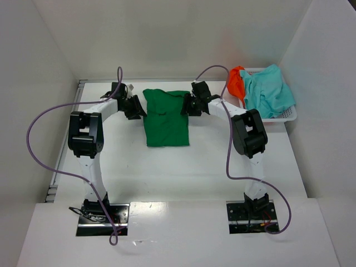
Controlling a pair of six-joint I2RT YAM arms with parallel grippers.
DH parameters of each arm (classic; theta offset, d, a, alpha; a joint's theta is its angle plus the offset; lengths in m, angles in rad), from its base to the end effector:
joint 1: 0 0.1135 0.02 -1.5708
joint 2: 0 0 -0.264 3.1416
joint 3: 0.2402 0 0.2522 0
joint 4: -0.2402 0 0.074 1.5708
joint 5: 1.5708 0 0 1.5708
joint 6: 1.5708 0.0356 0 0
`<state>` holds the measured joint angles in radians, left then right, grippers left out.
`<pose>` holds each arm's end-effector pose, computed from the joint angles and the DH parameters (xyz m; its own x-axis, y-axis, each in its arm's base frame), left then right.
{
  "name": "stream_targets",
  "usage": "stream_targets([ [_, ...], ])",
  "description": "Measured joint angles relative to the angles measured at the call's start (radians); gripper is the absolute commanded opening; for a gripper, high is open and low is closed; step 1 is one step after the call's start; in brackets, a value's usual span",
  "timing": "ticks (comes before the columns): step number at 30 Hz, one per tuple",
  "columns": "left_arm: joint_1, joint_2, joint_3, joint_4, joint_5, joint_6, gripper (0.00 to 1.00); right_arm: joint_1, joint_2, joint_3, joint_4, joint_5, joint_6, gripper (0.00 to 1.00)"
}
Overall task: Fold and stack the t-shirts
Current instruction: Fold the folded rectangular tshirt in 1/3 of the way
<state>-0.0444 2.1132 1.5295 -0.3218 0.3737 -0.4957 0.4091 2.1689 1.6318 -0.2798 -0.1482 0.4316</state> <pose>0.4589 -0.0334 0.1704 -0.8181 -0.4069 -0.4064 -0.1394 0.8259 -0.5463 0.4425 0.1976 0.1783 -0.8109 0.0994 -0.5767 -0.1618 0.9090 0.3841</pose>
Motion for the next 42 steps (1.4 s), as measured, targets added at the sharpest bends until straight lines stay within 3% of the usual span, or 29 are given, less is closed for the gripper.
stream_targets([
  [12,0.000,0.054,0.044,-0.009,0.025,0.023,0.50,0.000,0.067,0.037,0.002,-0.035,-0.002,0.53],
  [17,0.000,0.058,0.049,-0.015,0.028,0.026,0.49,0.000,0.082,0.060,0.003,-0.052,0.003,0.37],
  [18,0.000,0.058,0.051,-0.015,0.028,0.026,0.44,0.000,0.084,0.064,0.003,-0.053,0.003,0.29],
  [21,0.000,0.058,0.056,-0.019,0.030,0.028,0.34,0.000,0.087,0.065,0.002,-0.056,0.010,0.19],
  [22,0.000,0.058,0.059,-0.019,0.030,0.029,0.27,0.000,0.087,0.065,0.002,-0.056,0.011,0.19],
  [24,0.000,0.058,0.063,-0.021,0.033,0.029,0.22,0.000,0.088,0.065,0.002,-0.058,0.015,0.18],
  [29,0.000,0.062,0.074,-0.024,0.037,0.032,0.19,0.000,0.088,0.066,0.002,-0.054,0.017,0.05],
  [42,-0.010,0.064,0.117,-0.034,0.087,0.060,0.19,0.000,-0.004,-0.012,0.010,-0.007,0.025,0.04],
])
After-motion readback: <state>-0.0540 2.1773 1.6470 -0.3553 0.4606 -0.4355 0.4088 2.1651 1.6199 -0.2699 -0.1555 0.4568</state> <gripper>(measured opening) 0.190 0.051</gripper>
